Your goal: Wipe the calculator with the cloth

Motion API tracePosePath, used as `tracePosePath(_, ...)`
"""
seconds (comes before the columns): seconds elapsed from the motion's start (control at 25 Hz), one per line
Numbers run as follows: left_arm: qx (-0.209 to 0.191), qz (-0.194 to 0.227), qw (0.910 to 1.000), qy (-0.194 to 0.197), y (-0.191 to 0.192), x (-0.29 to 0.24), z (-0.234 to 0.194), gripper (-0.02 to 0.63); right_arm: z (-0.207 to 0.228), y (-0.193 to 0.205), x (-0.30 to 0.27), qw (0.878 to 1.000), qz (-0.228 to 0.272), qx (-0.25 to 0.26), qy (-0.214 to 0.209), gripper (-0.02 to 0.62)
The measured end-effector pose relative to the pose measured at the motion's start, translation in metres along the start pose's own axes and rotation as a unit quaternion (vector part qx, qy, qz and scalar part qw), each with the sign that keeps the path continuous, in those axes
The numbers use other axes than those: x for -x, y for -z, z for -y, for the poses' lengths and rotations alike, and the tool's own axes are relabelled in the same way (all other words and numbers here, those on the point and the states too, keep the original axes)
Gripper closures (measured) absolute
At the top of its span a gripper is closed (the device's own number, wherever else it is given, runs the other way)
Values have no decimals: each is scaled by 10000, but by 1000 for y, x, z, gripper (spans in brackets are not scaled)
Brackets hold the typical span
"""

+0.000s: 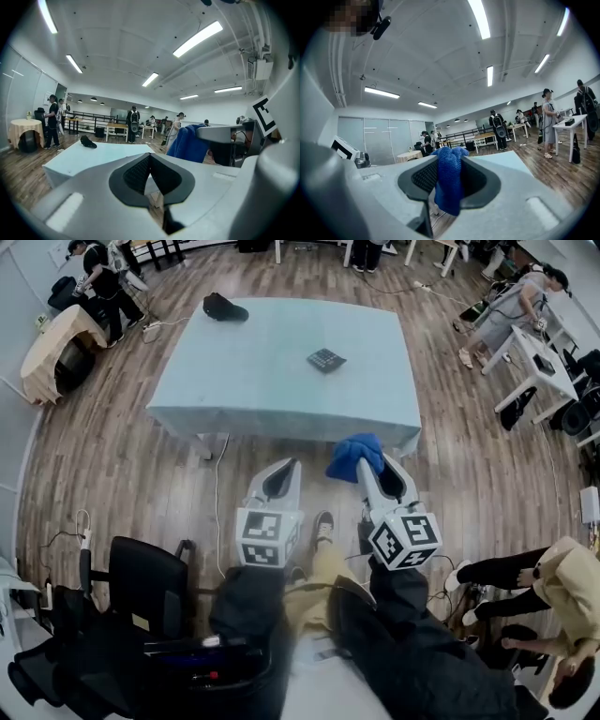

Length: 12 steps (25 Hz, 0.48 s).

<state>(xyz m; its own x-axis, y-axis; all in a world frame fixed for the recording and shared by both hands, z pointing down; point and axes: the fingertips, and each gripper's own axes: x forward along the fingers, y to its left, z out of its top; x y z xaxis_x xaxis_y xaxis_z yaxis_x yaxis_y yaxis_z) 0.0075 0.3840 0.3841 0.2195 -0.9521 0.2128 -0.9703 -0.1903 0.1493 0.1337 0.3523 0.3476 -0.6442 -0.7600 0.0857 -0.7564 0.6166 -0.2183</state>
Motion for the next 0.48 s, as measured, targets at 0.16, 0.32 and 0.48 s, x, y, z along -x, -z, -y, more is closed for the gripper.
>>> tracePosePath(0.16, -75, -2, 9997, -219, -12, -30, -27, 601, 16, -4, -42, 9999, 16, -17, -142, 472)
tracePosePath(0.32, -159, 32, 9992, -354, -36, -79, -52, 603, 43, -19, -88, 9998, 86, -15, -199, 472)
tracePosePath(0.48, -272, 92, 9989, -361, -59, -132, -60, 601, 77, -31, -125, 9997, 131, -99, -168, 472)
